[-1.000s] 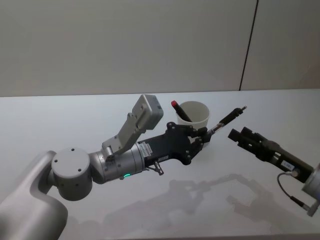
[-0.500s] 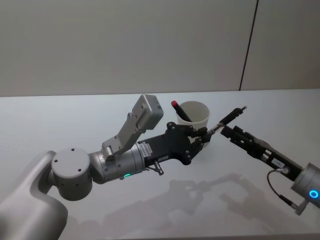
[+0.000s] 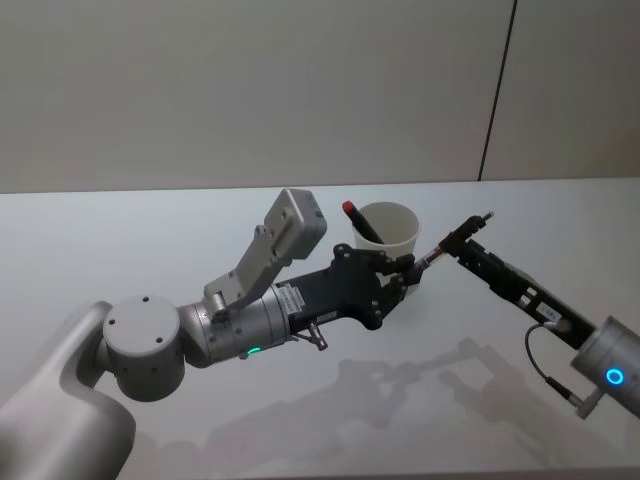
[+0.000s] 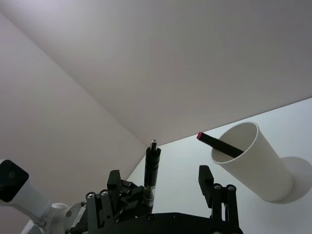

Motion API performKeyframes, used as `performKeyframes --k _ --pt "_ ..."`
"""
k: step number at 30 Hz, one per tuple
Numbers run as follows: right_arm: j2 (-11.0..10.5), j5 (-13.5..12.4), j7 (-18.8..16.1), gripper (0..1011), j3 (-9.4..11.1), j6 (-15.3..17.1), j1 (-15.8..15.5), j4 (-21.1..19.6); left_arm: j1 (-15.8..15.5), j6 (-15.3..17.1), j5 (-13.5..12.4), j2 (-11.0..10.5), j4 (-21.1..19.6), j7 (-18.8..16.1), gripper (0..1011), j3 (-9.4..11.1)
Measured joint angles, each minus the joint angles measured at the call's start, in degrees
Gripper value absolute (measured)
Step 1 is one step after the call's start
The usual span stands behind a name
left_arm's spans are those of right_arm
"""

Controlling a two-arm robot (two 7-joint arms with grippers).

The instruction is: Place the pen into the pen holder.

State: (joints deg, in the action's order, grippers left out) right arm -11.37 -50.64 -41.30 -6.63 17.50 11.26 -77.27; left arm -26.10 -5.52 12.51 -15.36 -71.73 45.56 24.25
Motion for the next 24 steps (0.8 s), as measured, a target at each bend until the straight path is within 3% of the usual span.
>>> performKeyframes --k 16,24 --pt "0.7 -2.3 2.4 1002 -1.0 -1.4 0.9 0.7 0.0 0.0 0.0 0.0 0.0 0.0 129 0.0" --pt "0.8 -2.6 2.4 818 -1.5 -1.5 1.1 0.8 0.0 0.0 0.0 0.0 0.0 0.0 129 0.0"
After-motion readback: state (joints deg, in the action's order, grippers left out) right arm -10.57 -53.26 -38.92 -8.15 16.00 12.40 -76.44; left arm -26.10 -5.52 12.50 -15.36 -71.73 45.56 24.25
